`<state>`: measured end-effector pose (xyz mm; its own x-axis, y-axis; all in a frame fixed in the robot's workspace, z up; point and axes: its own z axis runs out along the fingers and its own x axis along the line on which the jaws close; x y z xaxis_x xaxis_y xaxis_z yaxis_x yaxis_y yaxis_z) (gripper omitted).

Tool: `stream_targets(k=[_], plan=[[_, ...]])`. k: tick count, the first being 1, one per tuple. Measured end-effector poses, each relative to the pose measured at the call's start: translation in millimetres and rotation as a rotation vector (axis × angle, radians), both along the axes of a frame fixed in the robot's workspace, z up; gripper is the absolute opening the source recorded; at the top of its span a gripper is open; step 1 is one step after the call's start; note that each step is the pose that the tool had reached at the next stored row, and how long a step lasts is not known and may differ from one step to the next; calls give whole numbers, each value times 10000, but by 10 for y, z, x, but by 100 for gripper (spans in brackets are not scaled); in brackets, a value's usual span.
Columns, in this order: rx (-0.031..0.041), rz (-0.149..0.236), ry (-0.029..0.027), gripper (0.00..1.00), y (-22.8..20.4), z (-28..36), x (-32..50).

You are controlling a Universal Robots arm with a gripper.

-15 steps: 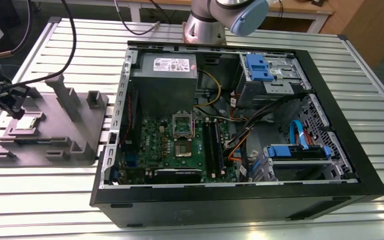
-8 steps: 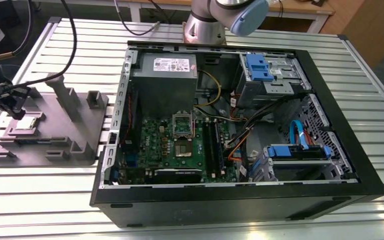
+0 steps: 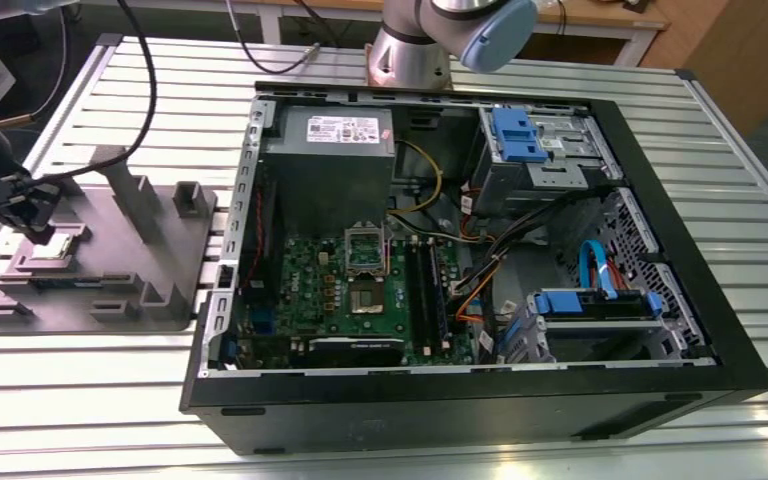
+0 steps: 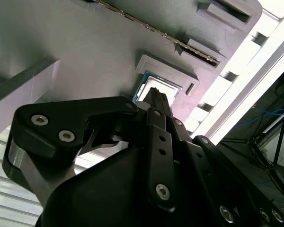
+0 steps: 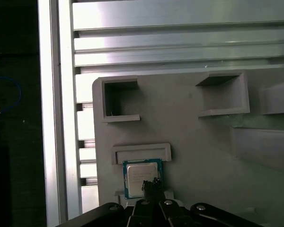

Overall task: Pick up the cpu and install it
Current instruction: 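Pick up the cpu and move it towards the insertion slot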

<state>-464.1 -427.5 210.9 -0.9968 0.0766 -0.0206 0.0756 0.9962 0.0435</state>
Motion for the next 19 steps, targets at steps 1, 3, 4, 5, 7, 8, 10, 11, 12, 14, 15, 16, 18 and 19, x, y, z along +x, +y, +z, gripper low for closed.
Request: stream_targets(k=[1,3,4,5,7,8,10,11,12,14,15,16,18,19], plan=[[-1,-1,1,10,4,-8,-1],[-1,-1,0,10,20,-23,-1],[0,0,0,10,29,-31,-1],[0,0,0,10,37,-38,-1],[-10,0,1,10,46,-57,-6],[-23,1,0,10,46,-69,-8],[-49,0,0,10,46,-90,-11],[-55,0,1,10,46,-97,-13],[-59,0,1,10,46,-103,-14],[-60,0,2,10,46,-105,-14],[-60,0,2,10,46,-105,-14],[-60,0,1,10,46,-105,-14],[-60,0,1,11,46,-106,-14],[-60,0,1,23,46,-107,-14]])
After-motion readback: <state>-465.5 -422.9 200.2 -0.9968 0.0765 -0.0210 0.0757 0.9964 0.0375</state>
